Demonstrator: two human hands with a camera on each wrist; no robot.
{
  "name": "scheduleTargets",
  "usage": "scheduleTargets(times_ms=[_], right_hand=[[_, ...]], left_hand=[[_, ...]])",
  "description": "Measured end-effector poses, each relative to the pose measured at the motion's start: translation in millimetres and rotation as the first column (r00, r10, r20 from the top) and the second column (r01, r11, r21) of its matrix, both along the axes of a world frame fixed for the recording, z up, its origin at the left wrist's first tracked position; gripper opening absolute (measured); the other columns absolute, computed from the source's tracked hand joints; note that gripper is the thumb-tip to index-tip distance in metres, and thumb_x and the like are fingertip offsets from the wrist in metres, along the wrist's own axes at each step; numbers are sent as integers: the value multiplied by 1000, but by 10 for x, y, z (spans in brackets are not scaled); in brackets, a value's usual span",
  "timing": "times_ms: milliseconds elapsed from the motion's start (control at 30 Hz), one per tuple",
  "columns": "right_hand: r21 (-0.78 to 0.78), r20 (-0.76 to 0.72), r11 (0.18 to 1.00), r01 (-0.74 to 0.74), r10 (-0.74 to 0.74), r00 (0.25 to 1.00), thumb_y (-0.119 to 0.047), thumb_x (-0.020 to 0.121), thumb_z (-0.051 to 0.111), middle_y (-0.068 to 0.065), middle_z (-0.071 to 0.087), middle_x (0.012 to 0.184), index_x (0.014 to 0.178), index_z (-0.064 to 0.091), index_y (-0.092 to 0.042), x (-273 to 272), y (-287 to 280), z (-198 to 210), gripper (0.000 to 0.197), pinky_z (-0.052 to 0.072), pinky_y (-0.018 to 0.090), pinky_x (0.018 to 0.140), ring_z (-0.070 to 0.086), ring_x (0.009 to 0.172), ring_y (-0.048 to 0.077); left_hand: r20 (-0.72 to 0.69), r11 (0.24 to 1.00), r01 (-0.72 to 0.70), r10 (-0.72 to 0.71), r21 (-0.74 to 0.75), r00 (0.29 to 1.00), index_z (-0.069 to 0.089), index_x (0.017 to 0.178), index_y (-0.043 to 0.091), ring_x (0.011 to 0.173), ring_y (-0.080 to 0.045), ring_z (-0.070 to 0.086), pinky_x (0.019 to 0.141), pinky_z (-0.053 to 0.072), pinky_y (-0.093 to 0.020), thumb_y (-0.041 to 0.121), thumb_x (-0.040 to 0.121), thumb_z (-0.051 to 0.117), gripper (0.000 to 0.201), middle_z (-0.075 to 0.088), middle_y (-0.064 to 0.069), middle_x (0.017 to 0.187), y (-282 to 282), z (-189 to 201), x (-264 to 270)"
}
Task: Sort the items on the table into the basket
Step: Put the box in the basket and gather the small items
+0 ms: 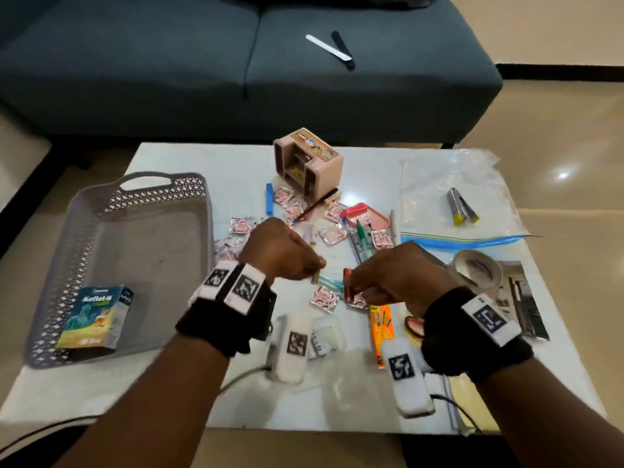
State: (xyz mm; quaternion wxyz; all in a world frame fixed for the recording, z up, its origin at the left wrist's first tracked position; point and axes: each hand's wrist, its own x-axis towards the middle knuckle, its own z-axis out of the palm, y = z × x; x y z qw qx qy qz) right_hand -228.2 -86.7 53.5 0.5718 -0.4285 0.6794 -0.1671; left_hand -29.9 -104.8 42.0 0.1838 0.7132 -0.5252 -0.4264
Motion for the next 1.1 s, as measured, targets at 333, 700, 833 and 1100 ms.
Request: scheduleTargets(times_ms=[333,700,833,1100], right_hand=[[-26,-703,812,-583,400,589,-32,66,71,6,67,99,93,67,-16,579,489,-401,32,54,31,73,64,94,25],[20,-800,761,-648,401,446,-35,75,70,6,66,105,99,66,-15,637,605,-636,31,50,31,75,64,100,27],[-5,-785,771,-637,392,480,-42,73,71,5,66,102,99,70,-20,602,595,-762,34,49,30,72,64,97,27],[-72,-742,827,-557,329,584,-57,71,70,2,69,92,92,74,-18,556,575,-953,45,46,28,63,65,90,24]], left_hand=[[161,978,-83,52,192,986,73,79,12,76,-19,73,70,61,-30,34,43,77,43,73,-9,78,844,-432,-77],[288,991,-65,29,117,957,71,89,8,90,-29,70,75,58,-32,11,67,73,23,72,-14,95,904,-562,-200],[334,997,-59,41,45,942,71,90,12,93,-28,69,76,57,-32,14,73,72,18,71,-10,97,902,-623,-225],[446,1000,-28,20,11,895,73,87,20,84,-20,70,71,58,-28,24,74,79,15,71,-4,90,893,-726,-235]])
